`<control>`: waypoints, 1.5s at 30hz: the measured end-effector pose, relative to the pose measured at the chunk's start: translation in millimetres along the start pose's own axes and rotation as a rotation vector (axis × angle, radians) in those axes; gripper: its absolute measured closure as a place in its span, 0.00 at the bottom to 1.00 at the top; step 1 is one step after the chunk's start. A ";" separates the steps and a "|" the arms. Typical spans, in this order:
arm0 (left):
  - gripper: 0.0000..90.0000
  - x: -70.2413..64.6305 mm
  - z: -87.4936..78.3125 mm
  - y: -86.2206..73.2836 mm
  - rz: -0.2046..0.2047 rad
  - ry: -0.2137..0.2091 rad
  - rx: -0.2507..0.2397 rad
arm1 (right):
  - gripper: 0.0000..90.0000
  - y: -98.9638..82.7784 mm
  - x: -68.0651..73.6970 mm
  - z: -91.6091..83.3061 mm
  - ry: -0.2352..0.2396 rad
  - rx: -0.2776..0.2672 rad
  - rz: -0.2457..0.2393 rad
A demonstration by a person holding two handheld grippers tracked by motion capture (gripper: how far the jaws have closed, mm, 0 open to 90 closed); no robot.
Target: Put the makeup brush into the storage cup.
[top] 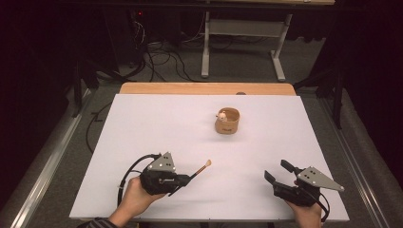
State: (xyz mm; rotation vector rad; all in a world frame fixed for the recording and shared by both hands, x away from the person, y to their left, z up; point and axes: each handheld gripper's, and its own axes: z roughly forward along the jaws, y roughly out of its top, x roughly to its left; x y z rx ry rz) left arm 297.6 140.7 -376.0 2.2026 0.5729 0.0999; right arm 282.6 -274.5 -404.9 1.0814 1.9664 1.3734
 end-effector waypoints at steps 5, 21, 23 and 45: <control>0.93 -2.3 3.8 1.4 0.000 -0.004 -0.023 | 0.32 2.3 -0.5 -0.2 -0.006 0.032 0.028; 0.93 -6.3 8.4 5.8 0.017 -0.003 -0.087 | 0.29 7.2 12.2 7.1 0.052 0.087 0.048; 0.93 -6.0 8.5 5.7 0.015 -0.001 -0.093 | 0.30 8.3 13.2 8.2 0.070 0.088 0.053; 0.93 -8.8 13.2 8.5 0.019 0.002 -0.128 | 0.44 23.6 49.1 38.4 0.268 0.116 0.036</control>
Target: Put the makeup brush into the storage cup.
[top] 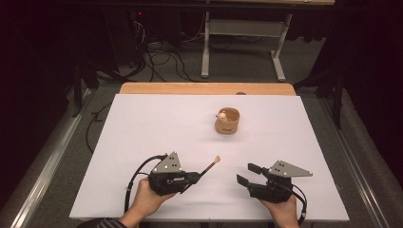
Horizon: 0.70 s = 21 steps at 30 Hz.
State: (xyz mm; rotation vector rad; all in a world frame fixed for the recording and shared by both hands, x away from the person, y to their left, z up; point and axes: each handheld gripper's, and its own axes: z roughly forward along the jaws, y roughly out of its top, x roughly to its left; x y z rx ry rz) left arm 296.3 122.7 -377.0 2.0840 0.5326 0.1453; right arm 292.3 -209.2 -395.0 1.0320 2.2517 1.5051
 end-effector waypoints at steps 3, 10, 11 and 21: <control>0.93 -1.4 0.3 0.5 0.007 0.006 -0.014 | 0.46 2.6 4.3 5.0 0.006 0.007 -0.007; 0.93 -2.9 3.7 1.9 0.015 0.009 -0.019 | 0.49 7.3 10.0 9.3 0.034 -0.009 -0.012; 0.93 -3.1 4.4 2.3 0.015 0.008 -0.019 | 0.50 7.7 10.7 9.9 0.041 -0.007 -0.016; 0.93 -5.1 11.8 6.2 0.030 0.005 -0.013 | 0.53 11.1 15.5 14.4 0.080 -0.008 -0.016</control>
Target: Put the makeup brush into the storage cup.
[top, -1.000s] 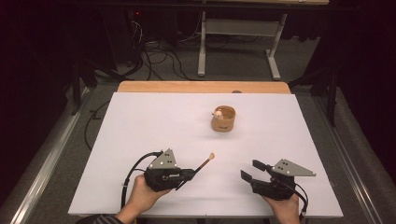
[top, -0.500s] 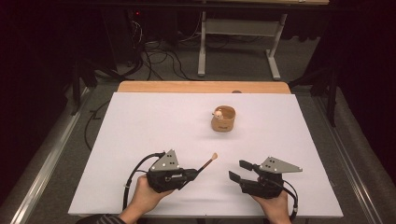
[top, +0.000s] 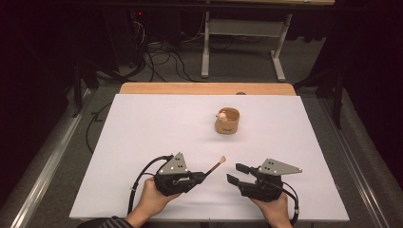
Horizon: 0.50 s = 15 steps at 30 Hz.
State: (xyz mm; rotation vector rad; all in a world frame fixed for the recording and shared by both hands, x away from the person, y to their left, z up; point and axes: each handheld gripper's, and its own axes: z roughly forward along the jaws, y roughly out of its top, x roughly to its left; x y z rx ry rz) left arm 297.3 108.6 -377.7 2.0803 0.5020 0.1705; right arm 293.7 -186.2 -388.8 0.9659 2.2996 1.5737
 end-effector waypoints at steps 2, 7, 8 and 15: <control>0.93 -0.5 1.7 0.7 0.002 0.001 0.000 | 0.54 0.7 0.6 0.3 0.006 -0.005 -0.005; 0.93 -1.4 5.4 2.5 0.010 0.007 0.002 | 0.57 1.9 2.3 0.8 0.010 0.002 -0.013; 0.93 -1.8 6.4 2.8 0.012 0.008 0.000 | 0.57 1.9 2.3 0.8 0.010 0.002 -0.013; 0.93 -3.9 9.6 4.4 0.023 0.011 -0.003 | 0.60 3.7 4.7 3.6 0.049 -0.009 -0.003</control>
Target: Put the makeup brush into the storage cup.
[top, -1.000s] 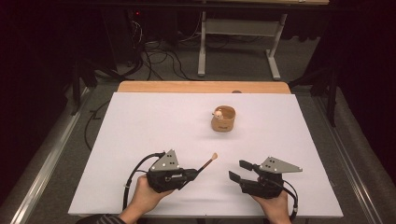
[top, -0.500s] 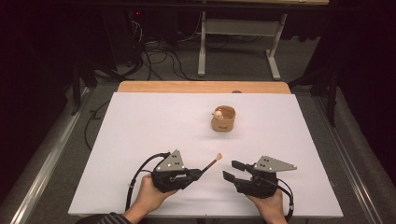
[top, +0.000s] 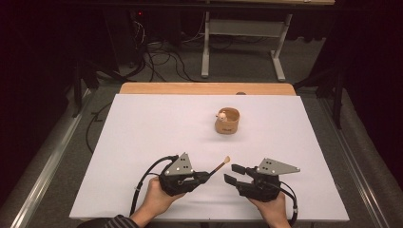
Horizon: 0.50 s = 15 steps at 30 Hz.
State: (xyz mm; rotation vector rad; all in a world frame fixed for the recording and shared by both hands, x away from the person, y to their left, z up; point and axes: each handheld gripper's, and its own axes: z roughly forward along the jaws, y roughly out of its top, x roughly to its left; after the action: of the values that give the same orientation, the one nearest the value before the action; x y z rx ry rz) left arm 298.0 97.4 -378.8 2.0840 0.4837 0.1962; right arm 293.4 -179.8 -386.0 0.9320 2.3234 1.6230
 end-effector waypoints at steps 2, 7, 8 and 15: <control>0.93 -0.7 0.7 0.4 0.003 0.000 -0.001 | 0.60 0.5 0.5 1.6 0.013 0.000 0.001; 0.93 -1.9 2.7 1.2 0.008 -0.002 -0.003 | 0.62 2.5 2.6 5.8 0.048 -0.005 0.014; 0.93 -2.2 3.0 1.4 0.009 -0.003 -0.004 | 0.62 2.5 2.6 5.8 0.048 -0.005 0.014; 0.93 -3.8 4.6 3.0 0.015 -0.006 -0.006 | 0.63 5.5 4.3 11.4 0.083 -0.010 0.035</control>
State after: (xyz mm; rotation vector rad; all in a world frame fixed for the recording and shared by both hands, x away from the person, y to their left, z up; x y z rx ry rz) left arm 296.8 90.9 -378.5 2.0818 0.4636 0.2000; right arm 297.5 -167.1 -384.7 0.9257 2.3636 1.7172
